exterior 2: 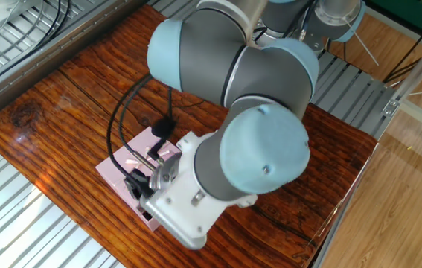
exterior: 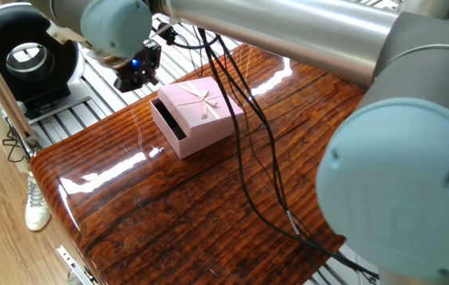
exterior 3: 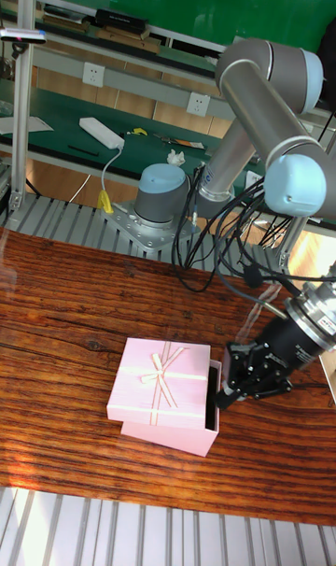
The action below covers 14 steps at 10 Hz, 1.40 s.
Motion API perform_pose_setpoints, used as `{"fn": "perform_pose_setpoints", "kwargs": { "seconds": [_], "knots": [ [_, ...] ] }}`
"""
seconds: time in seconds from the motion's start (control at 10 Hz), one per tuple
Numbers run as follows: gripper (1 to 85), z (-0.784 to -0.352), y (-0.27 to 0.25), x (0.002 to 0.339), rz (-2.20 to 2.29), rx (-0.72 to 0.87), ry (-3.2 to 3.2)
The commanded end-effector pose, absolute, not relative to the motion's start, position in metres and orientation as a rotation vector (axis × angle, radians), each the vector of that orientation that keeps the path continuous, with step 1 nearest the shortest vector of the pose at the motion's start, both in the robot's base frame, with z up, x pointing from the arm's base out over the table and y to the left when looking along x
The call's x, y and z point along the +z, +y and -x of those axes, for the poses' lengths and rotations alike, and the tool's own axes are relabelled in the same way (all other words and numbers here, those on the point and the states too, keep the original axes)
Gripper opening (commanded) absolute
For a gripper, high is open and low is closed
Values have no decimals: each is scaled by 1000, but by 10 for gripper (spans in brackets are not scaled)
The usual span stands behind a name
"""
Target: Cover the box
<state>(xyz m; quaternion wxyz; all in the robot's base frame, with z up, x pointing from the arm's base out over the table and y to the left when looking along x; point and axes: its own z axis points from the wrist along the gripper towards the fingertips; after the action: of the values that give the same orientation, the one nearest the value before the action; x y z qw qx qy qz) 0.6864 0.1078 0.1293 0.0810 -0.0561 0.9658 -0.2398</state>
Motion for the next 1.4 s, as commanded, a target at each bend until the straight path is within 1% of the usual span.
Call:
{"fn": "perform_pose_setpoints", "kwargs": {
  "seconds": [0.0, 0.3, 0.4, 0.5, 0.6, 0.7, 0.9, 1.1, 1.3],
  "knots": [
    [10, -683, 84, 137, 324, -750, 2847],
    [10, -680, 75, 139, 426, -640, 2816],
    [10, -673, 47, 146, 538, -697, 2799],
    [10, -673, 31, 148, 602, -710, 2774],
    [10, -684, 28, 148, 633, -656, 2719],
    [10, -681, 16, 147, 671, -648, 2722],
    [10, -669, -16, 150, 761, -702, 2726],
    [10, -660, -42, 145, 839, -696, 2716],
    [10, -650, -72, 132, 905, -656, 2715]
  ]
}}
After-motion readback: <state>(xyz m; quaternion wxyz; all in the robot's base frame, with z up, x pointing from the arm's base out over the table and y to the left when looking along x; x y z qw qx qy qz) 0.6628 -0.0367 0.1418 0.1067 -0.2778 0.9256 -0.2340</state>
